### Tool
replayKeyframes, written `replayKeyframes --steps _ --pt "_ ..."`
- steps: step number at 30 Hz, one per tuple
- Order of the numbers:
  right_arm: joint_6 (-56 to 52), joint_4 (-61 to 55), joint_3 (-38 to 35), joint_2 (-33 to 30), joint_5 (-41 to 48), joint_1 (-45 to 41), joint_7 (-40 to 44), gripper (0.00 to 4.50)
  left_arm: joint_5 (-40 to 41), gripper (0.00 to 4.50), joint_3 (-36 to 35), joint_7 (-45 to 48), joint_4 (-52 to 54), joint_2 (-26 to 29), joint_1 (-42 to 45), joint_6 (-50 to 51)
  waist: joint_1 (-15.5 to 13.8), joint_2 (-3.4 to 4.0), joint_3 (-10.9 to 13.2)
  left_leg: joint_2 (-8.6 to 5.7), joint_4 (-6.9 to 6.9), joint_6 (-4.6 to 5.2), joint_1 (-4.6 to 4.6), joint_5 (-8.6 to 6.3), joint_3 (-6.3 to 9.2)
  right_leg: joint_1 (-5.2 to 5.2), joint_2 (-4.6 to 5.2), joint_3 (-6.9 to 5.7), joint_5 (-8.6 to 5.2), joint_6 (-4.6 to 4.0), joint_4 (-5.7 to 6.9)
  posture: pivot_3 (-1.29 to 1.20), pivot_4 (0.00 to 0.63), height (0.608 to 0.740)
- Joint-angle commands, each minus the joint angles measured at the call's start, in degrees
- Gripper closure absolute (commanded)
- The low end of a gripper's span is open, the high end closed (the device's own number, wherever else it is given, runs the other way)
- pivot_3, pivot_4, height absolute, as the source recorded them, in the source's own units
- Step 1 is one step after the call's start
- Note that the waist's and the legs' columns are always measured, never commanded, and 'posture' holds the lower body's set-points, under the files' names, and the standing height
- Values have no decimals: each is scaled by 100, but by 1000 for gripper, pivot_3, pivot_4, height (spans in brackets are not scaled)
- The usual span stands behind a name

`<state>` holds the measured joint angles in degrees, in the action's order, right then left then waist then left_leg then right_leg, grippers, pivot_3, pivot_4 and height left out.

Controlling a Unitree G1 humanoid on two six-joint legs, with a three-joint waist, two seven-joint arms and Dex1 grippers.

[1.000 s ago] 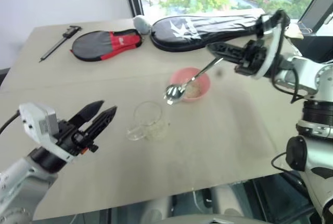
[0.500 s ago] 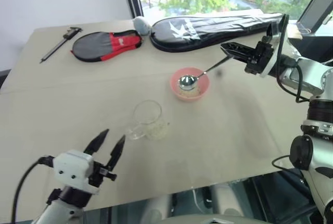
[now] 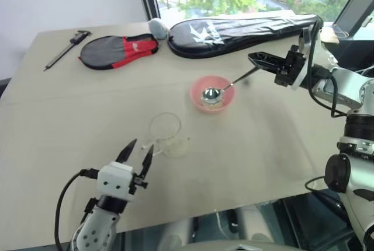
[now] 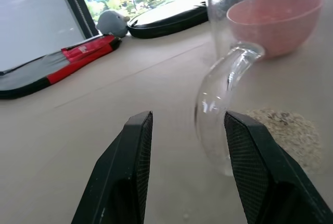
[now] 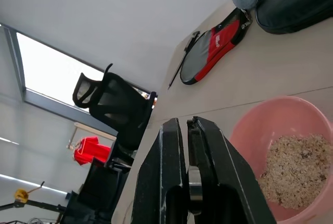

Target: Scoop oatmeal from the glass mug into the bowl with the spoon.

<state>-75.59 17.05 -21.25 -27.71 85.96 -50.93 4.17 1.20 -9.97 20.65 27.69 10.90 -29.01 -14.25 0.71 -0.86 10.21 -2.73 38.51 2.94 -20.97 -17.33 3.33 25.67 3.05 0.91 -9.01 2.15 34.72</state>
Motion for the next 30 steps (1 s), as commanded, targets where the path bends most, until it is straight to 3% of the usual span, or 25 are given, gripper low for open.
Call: replayKeyframes --steps 1,7,10,13,21,30 --pt "73 -293 -165 -38 163 -26 16 4500 48 2285 -90 -216 -62 -7 216 -107 -1 0 0 0 0 0 1 0 1 0 0 -1 0 0 1 0 150 740" --pt "98 -359 -138 -1 139 19 -12 4500 125 2285 18 -288 -294 9 658 35 -3 1 -1 -1 0 0 3 0 0 0 -1 -1 0 0 6 0 150 740" --pt "109 -400 -129 7 137 27 -37 4500 131 3177 34 -309 -442 16 810 46 0 1 -1 -1 0 0 4 0 1 0 -1 0 1 0 7 0 150 740" --pt "112 -457 -123 7 131 57 -55 4500 132 4406 40 -316 -511 28 861 34 -3 3 -3 0 0 0 4 0 1 0 -1 0 1 0 7 0 150 740" --pt "143 -655 -72 90 207 7 -200 4500 137 4406 102 -383 -679 148 1152 198 -4 4 -4 -1 0 0 10 0 1 0 2 1 1 -1 14 0 150 740" --pt "216 -939 277 336 141 -575 -108 4500 179 4406 246 -150 -1360 684 2807 648 0 5 -4 0 9 -1 9 1 4 0 -20 -3 6 -6 22 0 150 740"
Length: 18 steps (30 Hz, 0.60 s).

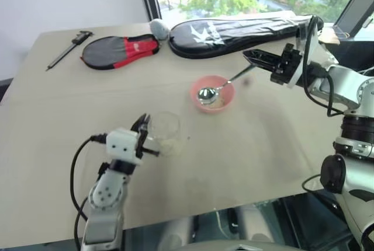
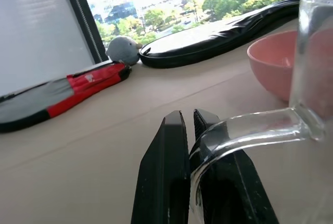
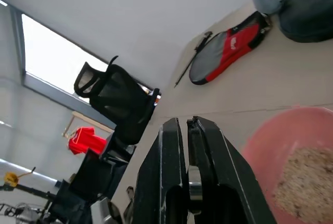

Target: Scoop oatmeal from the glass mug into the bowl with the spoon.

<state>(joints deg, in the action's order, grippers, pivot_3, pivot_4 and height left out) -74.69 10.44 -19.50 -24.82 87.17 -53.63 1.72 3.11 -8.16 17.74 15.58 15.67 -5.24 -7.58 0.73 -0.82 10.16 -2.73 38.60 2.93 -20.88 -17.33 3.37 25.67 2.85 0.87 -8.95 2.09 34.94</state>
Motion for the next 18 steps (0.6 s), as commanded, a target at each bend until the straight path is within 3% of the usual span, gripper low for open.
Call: replayKeyframes --steps 1,5,9,12,18 --pt "173 -367 258 106 -166 -401 236 4500 -10 4406 136 310 -396 343 803 -39 -2 1 0 -2 0 0 -2 0 0 2 2 0 0 0 0 0 150 740" --pt "374 -433 564 305 -622 -605 501 4500 70 4406 329 712 -1179 607 1760 -182 -3 1 0 -6 1 -2 -6 1 4 5 5 -6 1 0 2 0 150 740" --pt "961 -545 1407 185 -2034 -613 1169 4500 51 4406 559 1121 -1907 753 2625 -443 -2 1 0 -16 1 -27 -17 15 3 13 15 -5 8 12 -5 0 150 740" --pt "1522 -660 2087 -50 -3086 -521 1708 4500 104 4406 643 1317 -2213 782 2921 -530 4 0 0 -20 4 -29 -44 16 -1 41 19 -3 10 16 -7 0 150 740" --pt "2342 -1200 2994 -40 -4364 -372 2424 4500 57 4406 741 1519 -2365 869 3258 -372 13 0 -2 -18 61 -38 -155 21 6 142 32 -8 17 26 12 0 150 740"
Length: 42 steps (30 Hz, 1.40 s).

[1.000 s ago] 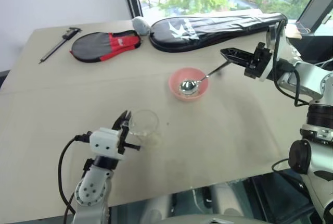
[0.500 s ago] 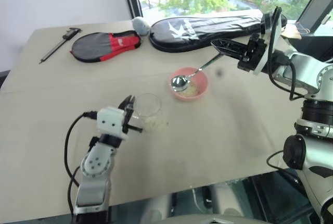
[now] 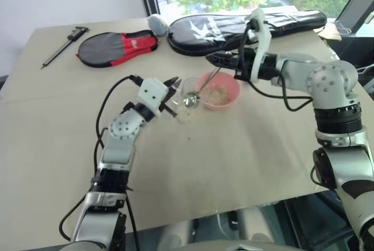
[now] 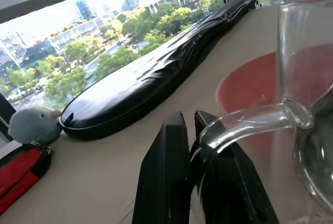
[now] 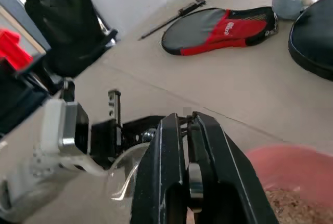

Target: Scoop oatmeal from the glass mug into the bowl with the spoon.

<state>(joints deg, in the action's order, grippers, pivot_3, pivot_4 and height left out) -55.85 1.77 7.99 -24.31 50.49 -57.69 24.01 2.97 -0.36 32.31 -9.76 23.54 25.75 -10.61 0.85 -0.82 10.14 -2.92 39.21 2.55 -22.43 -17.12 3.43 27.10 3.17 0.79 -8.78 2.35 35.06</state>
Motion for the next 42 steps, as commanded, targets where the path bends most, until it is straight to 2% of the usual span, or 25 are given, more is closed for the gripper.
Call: replayKeyframes --steps 1,7,11,15,19,28,42 --pt "584 -403 354 -63 -879 75 260 4500 71 4406 -29 60 213 85 182 -1 0 0 0 -1 5 -1 -11 1 0 9 1 2 4 5 0 0 150 740" --pt "935 -645 732 97 -1571 395 554 4500 6 4406 37 59 411 139 148 164 -5 0 0 -5 17 -7 -17 4 1 11 -2 3 17 8 2 0 150 740" --pt "438 -885 624 314 -1347 591 602 4500 12 4406 38 37 483 147 94 201 -6 0 0 -4 18 -12 -16 7 6 11 -1 2 18 5 7 0 150 740" --pt "-425 -952 45 766 -828 619 218 4500 -9 4406 19 3 516 161 29 193 2 -1 -1 -4 21 -18 -11 11 2 20 2 12 18 3 34 0 150 740" --pt "-1381 -575 -1030 1267 -212 287 -447 4500 -85 4406 47 -44 485 155 -76 74 -3 -1 -1 -4 23 -24 -11 15 2 27 3 12 25 -7 55 0 150 740" --pt "-2244 -58 -2555 1594 220 -328 -1376 4500 -187 4406 6 -276 273 91 -58 -217 -1 -1 -1 -4 25 -36 -9 24 -2 37 -3 15 34 -21 80 0 150 740" --pt "-2675 442 -3582 1428 433 -686 -1999 4500 -147 4406 -122 -597 -278 102 292 -598 17 0 -1 -2 25 -35 -12 25 -9 39 -5 20 34 -20 80 0 150 740"
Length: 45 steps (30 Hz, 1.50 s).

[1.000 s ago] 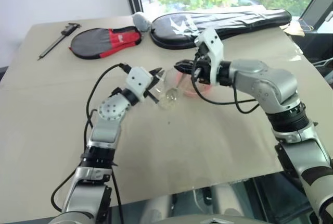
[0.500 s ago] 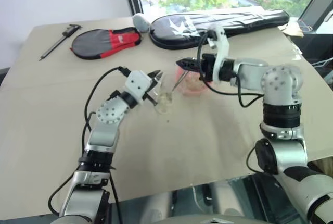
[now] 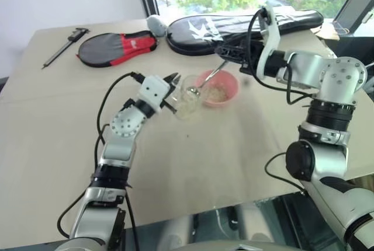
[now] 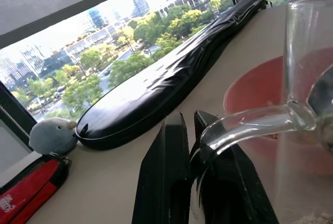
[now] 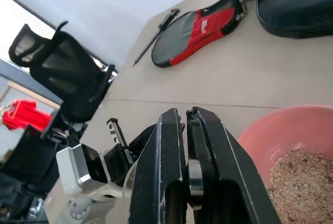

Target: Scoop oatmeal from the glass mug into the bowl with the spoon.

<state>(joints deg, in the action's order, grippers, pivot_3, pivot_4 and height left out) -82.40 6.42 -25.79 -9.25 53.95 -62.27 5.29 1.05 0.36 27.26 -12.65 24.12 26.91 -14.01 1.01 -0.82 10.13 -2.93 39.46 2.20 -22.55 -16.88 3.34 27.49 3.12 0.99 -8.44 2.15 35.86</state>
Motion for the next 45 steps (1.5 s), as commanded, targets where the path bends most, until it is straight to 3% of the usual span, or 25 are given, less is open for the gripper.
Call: replayKeyframes --steps 1,8,23,36,45 --pt "-21 4 -239 -90 98 -251 -153 4500 46 4406 -194 -95 -29 51 194 -279 1 0 0 0 0 0 0 0 -1 0 0 1 0 0 0 0 150 740" --pt "-144 254 -701 -15 258 -417 -538 4500 18 4406 -222 -189 -369 68 353 -474 -2 -1 -1 0 0 0 0 0 -1 0 0 0 0 0 1 0 150 740" --pt "-306 986 -2124 452 918 -617 -2377 4500 -160 4406 -175 -398 -1015 24 786 -863 1 0 -2 0 0 1 -2 1 -4 0 0 2 1 1 7 0 150 740" --pt "33 1088 -2311 497 1940 -583 -3484 4500 -170 4406 -179 -426 -1190 12 823 -995 21 0 -2 1 0 2 -4 1 -5 0 -5 1 1 2 13 0 150 740" --pt "441 1269 -2013 -21 2362 -527 -3557 4500 -106 4406 -330 -501 -1290 111 746 -925 33 -1 -2 1 0 3 -5 1 -9 0 -11 2 1 2 13 0 150 740"
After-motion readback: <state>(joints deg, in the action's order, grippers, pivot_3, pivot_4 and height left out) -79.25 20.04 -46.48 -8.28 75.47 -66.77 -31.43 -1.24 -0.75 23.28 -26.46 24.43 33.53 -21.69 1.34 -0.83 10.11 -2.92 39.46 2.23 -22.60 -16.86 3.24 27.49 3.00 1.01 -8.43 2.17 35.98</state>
